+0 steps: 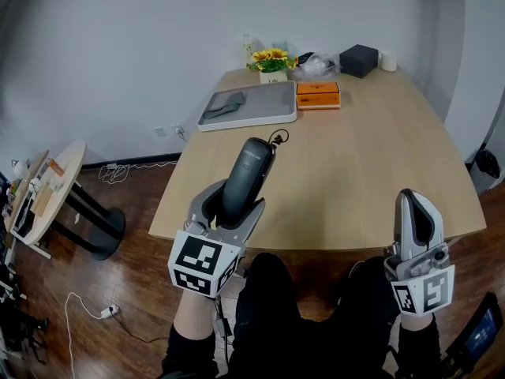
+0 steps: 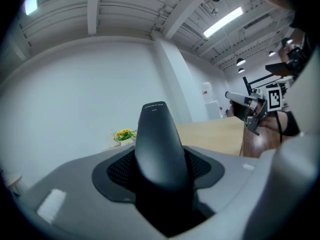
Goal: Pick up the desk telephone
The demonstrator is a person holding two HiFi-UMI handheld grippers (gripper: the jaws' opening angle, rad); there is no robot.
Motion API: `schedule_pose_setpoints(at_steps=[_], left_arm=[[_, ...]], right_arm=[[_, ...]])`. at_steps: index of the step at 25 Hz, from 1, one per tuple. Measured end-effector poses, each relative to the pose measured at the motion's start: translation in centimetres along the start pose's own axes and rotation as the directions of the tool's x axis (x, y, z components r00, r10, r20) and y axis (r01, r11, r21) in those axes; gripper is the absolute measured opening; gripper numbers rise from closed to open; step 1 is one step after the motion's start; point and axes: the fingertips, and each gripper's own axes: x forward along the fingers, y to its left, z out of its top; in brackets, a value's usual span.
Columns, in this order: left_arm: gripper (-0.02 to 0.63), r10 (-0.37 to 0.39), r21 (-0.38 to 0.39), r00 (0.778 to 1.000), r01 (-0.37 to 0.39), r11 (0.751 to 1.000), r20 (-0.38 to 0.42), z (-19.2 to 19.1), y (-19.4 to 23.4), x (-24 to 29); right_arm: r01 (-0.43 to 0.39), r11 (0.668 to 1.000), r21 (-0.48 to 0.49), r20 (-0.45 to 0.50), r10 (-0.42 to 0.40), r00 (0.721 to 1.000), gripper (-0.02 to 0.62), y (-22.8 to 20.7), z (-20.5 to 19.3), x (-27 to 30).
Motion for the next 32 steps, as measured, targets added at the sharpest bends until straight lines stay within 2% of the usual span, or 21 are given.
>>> schedule_pose_setpoints(at_steps=[17,32], left_arm=[[0.265,0.002,-0.021,0.998,-0.001,1.000,0.061,1.4,0.1,-0.9],[0.265,0.002,-0.009,0.999,-0.002,1.000,0.051,1.3,0.0,-0.8]], right_arm=[[0.014,0.999,-0.037,-0.013,-0.014,1.000,0.000,-0.3,-0.2,-0.1],[0.014,0.999,-0.041,-0.010,-0.015,1.000,0.000,-0.2,-0.1,-0.1]])
